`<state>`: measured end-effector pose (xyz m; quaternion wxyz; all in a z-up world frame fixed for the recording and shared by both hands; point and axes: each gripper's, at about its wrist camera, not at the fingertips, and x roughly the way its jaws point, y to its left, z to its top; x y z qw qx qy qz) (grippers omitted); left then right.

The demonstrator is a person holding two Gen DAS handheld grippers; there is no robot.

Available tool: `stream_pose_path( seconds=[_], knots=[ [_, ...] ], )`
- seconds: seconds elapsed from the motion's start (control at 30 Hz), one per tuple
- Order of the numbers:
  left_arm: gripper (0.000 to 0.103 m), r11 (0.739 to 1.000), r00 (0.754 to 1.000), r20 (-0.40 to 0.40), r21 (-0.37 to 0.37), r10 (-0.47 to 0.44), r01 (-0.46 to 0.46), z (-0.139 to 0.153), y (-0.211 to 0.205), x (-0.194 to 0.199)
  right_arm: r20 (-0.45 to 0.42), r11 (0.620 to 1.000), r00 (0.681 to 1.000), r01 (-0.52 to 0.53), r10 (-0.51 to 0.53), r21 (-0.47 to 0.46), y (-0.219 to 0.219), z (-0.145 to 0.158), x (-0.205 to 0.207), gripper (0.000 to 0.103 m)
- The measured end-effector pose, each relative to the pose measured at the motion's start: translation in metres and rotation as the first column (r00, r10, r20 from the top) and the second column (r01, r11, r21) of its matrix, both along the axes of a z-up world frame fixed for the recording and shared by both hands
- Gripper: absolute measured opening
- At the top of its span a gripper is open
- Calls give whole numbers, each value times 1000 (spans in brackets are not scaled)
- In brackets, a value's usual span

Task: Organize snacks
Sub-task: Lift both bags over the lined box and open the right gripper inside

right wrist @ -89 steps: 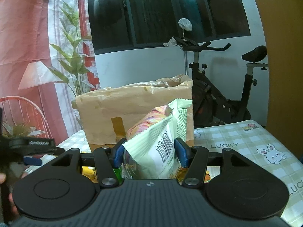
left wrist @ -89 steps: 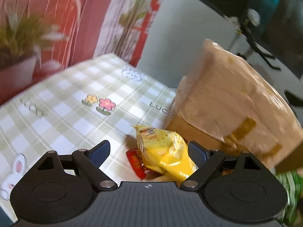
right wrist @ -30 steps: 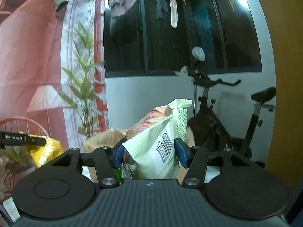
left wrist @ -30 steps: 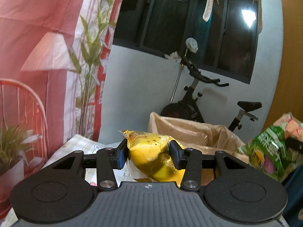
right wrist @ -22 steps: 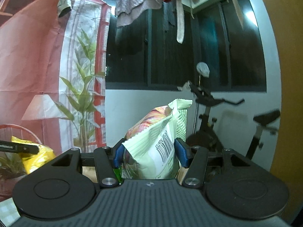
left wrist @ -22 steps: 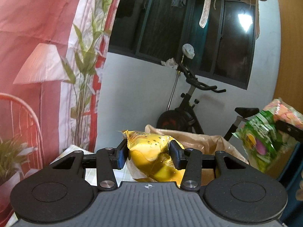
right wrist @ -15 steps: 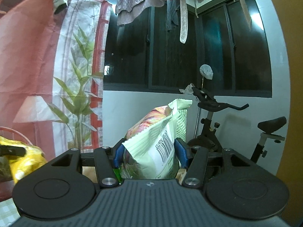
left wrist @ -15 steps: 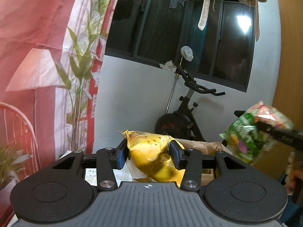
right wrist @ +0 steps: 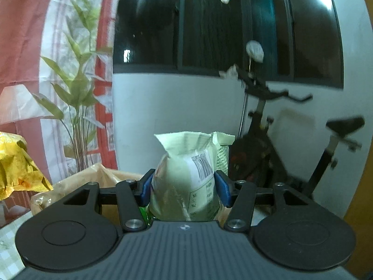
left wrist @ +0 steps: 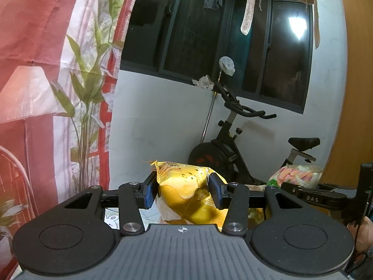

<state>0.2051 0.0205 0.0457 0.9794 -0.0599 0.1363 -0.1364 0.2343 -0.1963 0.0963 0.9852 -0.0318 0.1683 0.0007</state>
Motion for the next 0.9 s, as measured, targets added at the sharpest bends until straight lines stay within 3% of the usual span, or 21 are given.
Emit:
stream_pose_path(
  seconds=[0.2,0.33,0.5,0.83,0.9],
  knots=[
    [49,1000,1000,-16,-7,-16,16,-5,-5,5,-115,994,992,53,-42,97,-23,-10,22,55],
    [49,1000,1000,-19,-3,-19,19,-7,-6,7,-128,993,990,70,-57,99,-32,-14,31,55],
    [49,1000,999,-23,-3,-22,22,-9,-6,8,-111,999,993,39,-40,-9,-17,-19,34,54],
    [49,999,999,-43,12,-32,32,-12,-7,19,-183,964,983,-26,-24,-264,13,-63,43,54],
    [49,999,998,-48,15,-39,40,-12,-9,21,-202,964,979,-30,-25,-265,14,-63,43,56]
  ],
)
